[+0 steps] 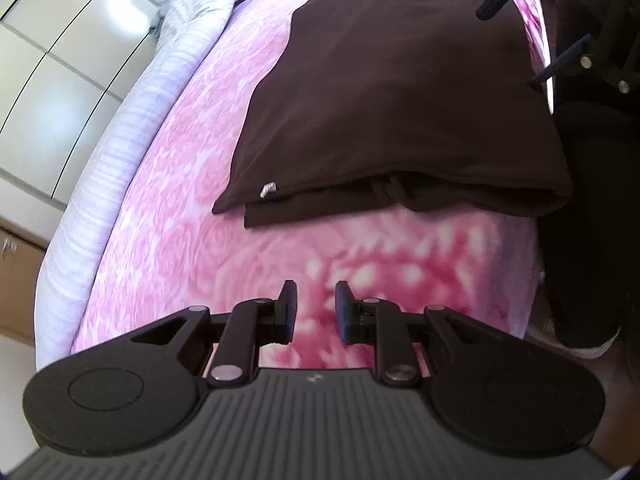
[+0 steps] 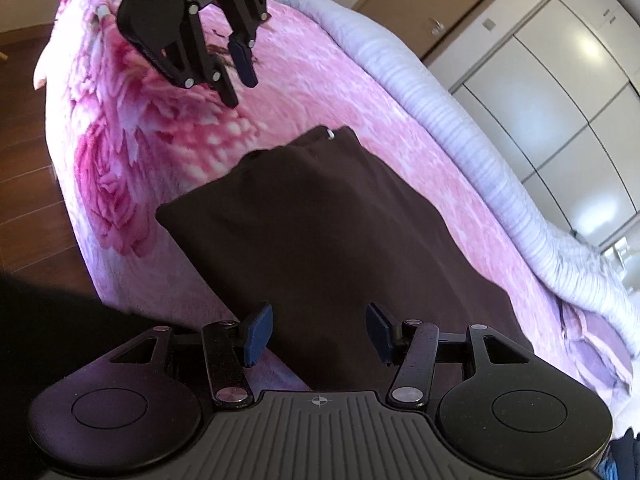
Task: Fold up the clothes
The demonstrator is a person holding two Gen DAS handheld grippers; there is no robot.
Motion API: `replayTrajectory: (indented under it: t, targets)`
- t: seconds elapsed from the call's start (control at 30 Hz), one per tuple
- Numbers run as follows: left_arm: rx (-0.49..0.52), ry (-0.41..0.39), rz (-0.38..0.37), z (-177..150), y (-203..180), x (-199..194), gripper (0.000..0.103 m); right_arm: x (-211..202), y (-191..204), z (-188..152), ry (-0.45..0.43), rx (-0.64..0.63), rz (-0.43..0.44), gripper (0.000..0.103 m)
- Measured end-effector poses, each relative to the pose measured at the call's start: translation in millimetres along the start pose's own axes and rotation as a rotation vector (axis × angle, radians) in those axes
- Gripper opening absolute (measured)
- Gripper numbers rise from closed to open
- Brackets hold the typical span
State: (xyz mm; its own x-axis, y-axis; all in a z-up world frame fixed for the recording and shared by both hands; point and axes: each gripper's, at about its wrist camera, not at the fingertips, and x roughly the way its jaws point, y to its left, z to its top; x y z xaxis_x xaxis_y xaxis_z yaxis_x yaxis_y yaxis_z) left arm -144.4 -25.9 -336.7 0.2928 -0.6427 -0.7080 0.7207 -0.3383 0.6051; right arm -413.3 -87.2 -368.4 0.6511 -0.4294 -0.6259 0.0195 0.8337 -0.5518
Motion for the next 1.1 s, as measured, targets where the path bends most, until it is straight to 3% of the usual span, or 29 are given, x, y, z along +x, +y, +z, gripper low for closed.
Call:
replayTrajectory:
  t: [0.13,0.23,0.47,0.53,0.67,0.73,0.8,0.83,1.1]
  targets:
    - [0.065,-0.01,0.015,5,3,14,0.02,-1,2,4,0.003,0.018,-0.008,0.053]
    - [0.13,-0.009,0.056,4,0,21,0.027,-7,9,7,-0.01,0.002,-0.007,0.054]
    - [0.123,0.0,0.088,-4,-7,13,0.038,-20,48,12,-0.054,-0.21,0.053,0.059]
    - [0.126,-0.014,0.097,-8,-9,10,0.045,-18,58,14,-0.067,-0.267,0.051,0.059]
    - [0.169,-0.069,0.116,-12,-12,10,0.069,-4,73,20,-0.057,-0.338,0.033,0.059]
    - [0.213,-0.096,0.134,-13,-13,12,0.071,5,79,22,-0.05,-0.37,-0.001,0.058]
    - [0.258,-0.126,0.141,-14,-12,16,0.076,6,71,28,-0.053,-0.301,0.021,0.035]
    - [0.285,-0.146,0.139,-14,-11,19,0.076,7,67,31,-0.055,-0.265,0.032,0.004]
    - [0.581,-0.279,0.142,-1,-4,61,0.08,-34,14,49,-0.149,-0.016,0.04,0.002]
